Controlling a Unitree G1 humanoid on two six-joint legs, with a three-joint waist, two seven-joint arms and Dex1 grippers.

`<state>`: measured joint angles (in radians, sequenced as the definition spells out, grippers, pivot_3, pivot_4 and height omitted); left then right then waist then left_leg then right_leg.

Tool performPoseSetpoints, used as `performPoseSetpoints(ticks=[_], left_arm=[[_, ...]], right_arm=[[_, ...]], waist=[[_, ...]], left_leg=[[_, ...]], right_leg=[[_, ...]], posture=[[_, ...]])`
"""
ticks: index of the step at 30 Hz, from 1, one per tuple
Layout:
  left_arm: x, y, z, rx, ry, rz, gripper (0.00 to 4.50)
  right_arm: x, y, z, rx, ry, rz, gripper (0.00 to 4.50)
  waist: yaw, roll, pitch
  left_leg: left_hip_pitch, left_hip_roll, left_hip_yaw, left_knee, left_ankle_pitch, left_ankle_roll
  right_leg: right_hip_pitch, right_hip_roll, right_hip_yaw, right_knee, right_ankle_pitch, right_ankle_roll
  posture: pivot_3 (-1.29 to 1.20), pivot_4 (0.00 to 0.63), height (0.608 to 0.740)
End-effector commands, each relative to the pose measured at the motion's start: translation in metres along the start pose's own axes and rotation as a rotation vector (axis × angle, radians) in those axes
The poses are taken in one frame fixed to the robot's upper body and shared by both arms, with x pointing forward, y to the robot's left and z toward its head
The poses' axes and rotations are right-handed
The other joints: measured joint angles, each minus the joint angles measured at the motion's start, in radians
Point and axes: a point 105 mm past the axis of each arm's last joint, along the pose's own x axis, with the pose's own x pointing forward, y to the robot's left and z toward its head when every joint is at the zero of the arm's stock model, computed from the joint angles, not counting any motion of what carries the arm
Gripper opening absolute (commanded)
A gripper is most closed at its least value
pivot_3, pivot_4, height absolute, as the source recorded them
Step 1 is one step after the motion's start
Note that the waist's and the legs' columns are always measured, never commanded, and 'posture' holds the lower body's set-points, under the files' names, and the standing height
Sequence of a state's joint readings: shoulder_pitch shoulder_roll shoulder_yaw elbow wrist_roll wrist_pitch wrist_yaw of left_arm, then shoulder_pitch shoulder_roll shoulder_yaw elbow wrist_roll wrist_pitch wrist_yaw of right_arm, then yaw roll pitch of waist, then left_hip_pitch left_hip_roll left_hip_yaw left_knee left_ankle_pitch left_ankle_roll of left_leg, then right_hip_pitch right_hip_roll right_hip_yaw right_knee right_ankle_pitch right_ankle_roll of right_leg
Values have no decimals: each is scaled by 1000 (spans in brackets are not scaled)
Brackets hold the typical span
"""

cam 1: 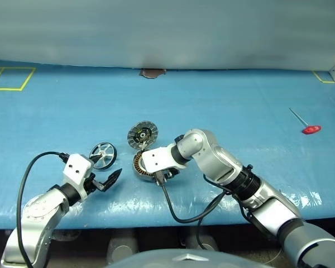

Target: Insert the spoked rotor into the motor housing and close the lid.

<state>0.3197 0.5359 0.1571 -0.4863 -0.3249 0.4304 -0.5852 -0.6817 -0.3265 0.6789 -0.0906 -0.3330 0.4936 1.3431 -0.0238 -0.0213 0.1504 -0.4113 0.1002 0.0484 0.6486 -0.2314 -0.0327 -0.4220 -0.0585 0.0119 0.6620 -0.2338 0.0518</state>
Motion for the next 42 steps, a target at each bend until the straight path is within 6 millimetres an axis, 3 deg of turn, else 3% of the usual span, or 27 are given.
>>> performPoseSetpoints(ticks=[1, 5, 12, 19, 22, 28, 30, 36, 42], left_arm=[[0, 0, 5, 21, -16, -7, 4500], [1, 0, 5, 23, -15, -10, 4500], [1, 0, 6, 22, -18, -16, 4500], [2, 0, 7, 25, -19, -22, 4500], [1, 1, 8, 29, -23, -23, 4500], [0, 1, 8, 31, -17, -26, 4500], [-1, 2, 8, 33, -13, -27, 4500], [1, 2, 10, 38, -9, -40, 4500], [2, 1, 12, 47, -9, -51, 4500]], right_arm=[[6, 8, 7, 4, -30, 38, 3179], [1, -1, 14, -14, -41, -13, 4478], [-16, -6, 29, -72, -65, -52, 4478], [-54, -12, 37, -62, -150, -155, 4478], [-72, -12, 20, 112, -260, -245, 4478], [-87, -6, -40, 414, -352, -493, 4478], [-85, -6, -61, 484, -328, -605, 4478], [-67, -10, -98, 656, -324, -869, 4478], [-53, -13, -117, 752, -313, -999, 4478]], waist=[[0, 0, 0], [2, 0, 0], [3, 0, 0], [7, 0, 0], [14, -1, 0], [9, -1, 0], [6, -1, 0], [2, -1, 0], [3, -1, 0]], left_leg=[[0, 0, 0, 0, 0, 0], [-1, 0, 0, 0, 0, 0], [-1, 0, 0, 0, 0, 0], [-2, 0, 0, 0, 0, 0], [-2, 0, 0, 0, 0, 0], [-2, -1, -1, 0, 0, 0], [-1, -1, -1, 0, 0, 0], [-1, -1, -2, 0, 0, 0], [-2, -2, -2, 0, 0, 0]], right_leg=[[0, 0, 0, 0, 0, 0], [-1, 0, 0, 0, 0, 0], [-1, 0, 0, 0, 0, 0], [-2, 0, 0, 0, 0, 0], [-1, 0, 0, 0, 0, 0], [-1, 0, 1, -2, 0, 0], [-1, 0, 1, -1, 0, 0], [-1, 2, 2, 0, 0, 0], [-2, 2, 4, -1, 1, 1]], posture=[[0, 150, 740], [0, 150, 740], [0, 150, 740], [0, 150, 740], [0, 150, 740], [0, 150, 740], [0, 150, 740], [0, 150, 740], [0, 150, 740]])
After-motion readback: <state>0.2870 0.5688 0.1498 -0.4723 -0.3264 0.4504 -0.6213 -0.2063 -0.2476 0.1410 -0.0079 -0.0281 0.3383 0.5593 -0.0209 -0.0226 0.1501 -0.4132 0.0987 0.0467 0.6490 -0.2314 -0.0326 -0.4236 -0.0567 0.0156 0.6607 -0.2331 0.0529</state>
